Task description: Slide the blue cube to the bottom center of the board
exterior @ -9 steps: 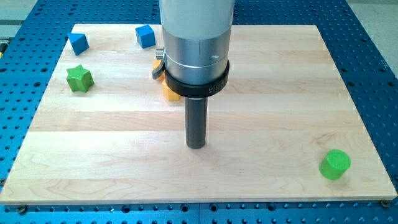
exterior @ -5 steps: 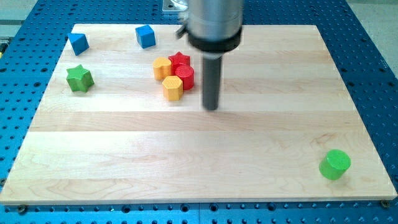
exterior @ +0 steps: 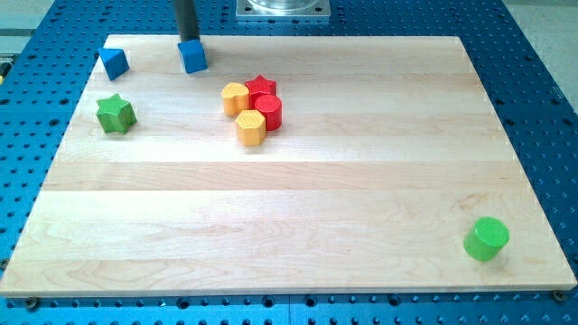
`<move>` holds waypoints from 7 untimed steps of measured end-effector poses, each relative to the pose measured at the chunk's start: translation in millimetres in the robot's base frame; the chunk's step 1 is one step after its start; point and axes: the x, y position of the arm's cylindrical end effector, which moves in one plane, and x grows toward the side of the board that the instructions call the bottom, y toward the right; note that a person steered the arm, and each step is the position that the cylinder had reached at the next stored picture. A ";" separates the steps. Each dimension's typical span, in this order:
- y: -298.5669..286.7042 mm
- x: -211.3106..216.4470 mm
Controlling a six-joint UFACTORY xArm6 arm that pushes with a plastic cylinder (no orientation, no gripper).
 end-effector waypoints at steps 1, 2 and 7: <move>-1.4 33.1; 28.6 53.4; 70.5 164.5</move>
